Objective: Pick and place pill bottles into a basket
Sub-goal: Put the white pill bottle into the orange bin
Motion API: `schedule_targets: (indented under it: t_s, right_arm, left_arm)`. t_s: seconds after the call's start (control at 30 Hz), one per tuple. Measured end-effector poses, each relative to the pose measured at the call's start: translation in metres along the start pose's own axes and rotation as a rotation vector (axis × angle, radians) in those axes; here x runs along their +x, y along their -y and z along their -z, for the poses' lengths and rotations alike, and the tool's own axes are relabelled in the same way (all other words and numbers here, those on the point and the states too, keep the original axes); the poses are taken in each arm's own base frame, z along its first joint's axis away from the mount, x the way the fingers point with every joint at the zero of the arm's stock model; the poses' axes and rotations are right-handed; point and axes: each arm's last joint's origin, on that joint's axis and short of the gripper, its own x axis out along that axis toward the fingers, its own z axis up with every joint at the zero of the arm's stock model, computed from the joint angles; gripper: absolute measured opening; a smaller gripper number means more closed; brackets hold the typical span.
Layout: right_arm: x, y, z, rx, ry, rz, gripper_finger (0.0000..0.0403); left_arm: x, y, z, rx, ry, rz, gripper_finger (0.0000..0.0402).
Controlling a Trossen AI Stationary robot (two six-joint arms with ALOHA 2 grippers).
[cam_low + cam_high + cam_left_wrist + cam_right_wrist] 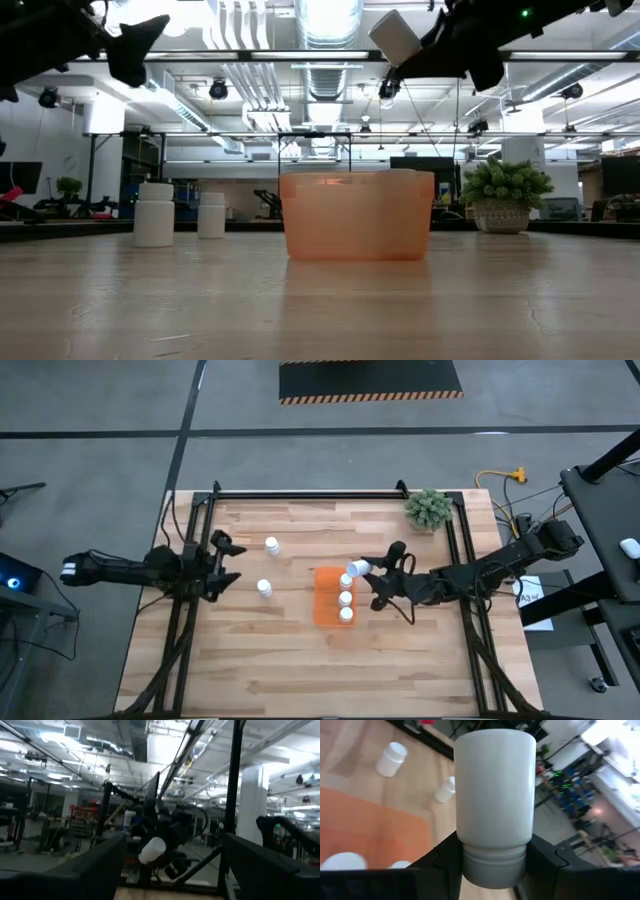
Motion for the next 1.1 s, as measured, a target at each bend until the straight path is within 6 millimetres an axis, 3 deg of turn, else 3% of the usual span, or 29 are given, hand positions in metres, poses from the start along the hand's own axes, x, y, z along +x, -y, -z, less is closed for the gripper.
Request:
schedule_targets:
  t_s: [0.27, 0.6, 0.83, 0.97, 1.1]
  right_arm:
    - [-0.002, 0.006, -0.013, 0.065, -0.081, -0.119, 0.0145]
    - [-0.003, 0.006, -0.016, 0.112, -0.089, -0.201, 0.0145]
    - [-0.004, 0.003, -0.01, 0.108, -0.141, -0.217, 0.0145]
    - [-0.005, 0.003, -0.007, 0.11, -0.171, -0.225, 0.0145]
    - [-0.005, 0.001, -0.005, 0.122, -0.177, -0.279, 0.0145]
  left_arm:
    - [0.023, 0.003, -0.001, 0.264, -0.098, 0.044, 0.0315]
    - [0.086, 0.022, 0.016, 0.538, -0.307, 0.163, 0.0315]
    - [0.141, 0.038, 0.022, 0.751, -0.365, 0.058, 0.0315]
    - [0.16, 0.047, 0.025, 0.84, -0.41, 0.002, 0.0315]
    - [0.173, 0.055, 0.039, 0.93, -0.563, -0.055, 0.0315]
